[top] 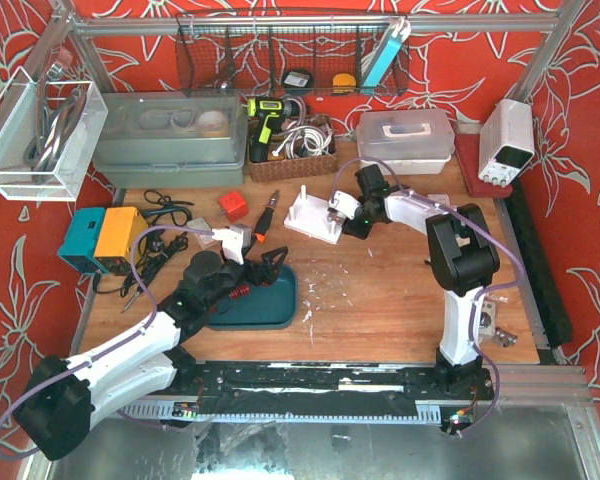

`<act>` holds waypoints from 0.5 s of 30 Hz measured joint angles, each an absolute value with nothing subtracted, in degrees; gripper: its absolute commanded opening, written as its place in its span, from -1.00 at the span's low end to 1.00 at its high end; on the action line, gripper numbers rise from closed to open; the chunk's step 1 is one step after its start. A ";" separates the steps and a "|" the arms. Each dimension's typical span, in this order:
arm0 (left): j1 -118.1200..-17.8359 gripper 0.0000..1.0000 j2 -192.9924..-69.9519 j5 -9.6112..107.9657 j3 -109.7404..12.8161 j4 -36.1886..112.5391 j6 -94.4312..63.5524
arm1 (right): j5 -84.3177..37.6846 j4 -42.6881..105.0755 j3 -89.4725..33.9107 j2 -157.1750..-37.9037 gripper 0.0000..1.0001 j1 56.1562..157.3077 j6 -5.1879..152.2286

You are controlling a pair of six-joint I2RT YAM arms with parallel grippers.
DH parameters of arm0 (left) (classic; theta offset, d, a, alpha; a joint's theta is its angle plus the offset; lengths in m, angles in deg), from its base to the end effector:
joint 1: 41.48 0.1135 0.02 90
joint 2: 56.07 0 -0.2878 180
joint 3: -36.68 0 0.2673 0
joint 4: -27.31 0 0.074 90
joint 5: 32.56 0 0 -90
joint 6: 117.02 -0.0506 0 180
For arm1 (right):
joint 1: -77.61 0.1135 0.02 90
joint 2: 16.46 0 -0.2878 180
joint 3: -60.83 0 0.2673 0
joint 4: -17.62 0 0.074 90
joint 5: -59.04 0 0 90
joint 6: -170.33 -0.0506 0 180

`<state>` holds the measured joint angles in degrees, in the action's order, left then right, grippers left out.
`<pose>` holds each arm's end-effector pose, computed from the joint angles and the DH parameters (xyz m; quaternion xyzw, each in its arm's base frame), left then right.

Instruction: Install the large spring

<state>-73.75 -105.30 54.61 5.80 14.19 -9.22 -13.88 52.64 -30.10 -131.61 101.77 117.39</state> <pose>0.1761 -0.1141 0.2360 0.1095 0.7304 -0.3017 0.6029 0.4033 0.1972 0.1592 -0.5194 0.8006 0.1128 0.2767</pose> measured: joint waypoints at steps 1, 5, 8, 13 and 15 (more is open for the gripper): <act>-73.75 1.00 -105.30 54.61 5.80 14.21 -9.22 | -13.88 52.71 -30.34 -131.98 -0.14 101.77 117.48; -73.75 1.00 -105.30 54.70 5.80 14.19 -9.22 | -13.85 52.88 -30.60 -132.70 -0.27 101.77 117.92; -73.75 1.00 -105.30 54.85 5.80 14.19 -9.22 | -13.85 53.12 -30.97 -132.73 -0.38 101.77 118.55; -73.75 1.00 -105.60 54.89 5.80 14.06 -9.26 | -13.85 53.58 -31.15 -132.73 -0.66 101.77 118.95; -73.75 1.00 -105.93 54.91 5.80 14.06 -9.39 | -13.88 53.78 -31.17 -132.64 -0.82 101.77 118.86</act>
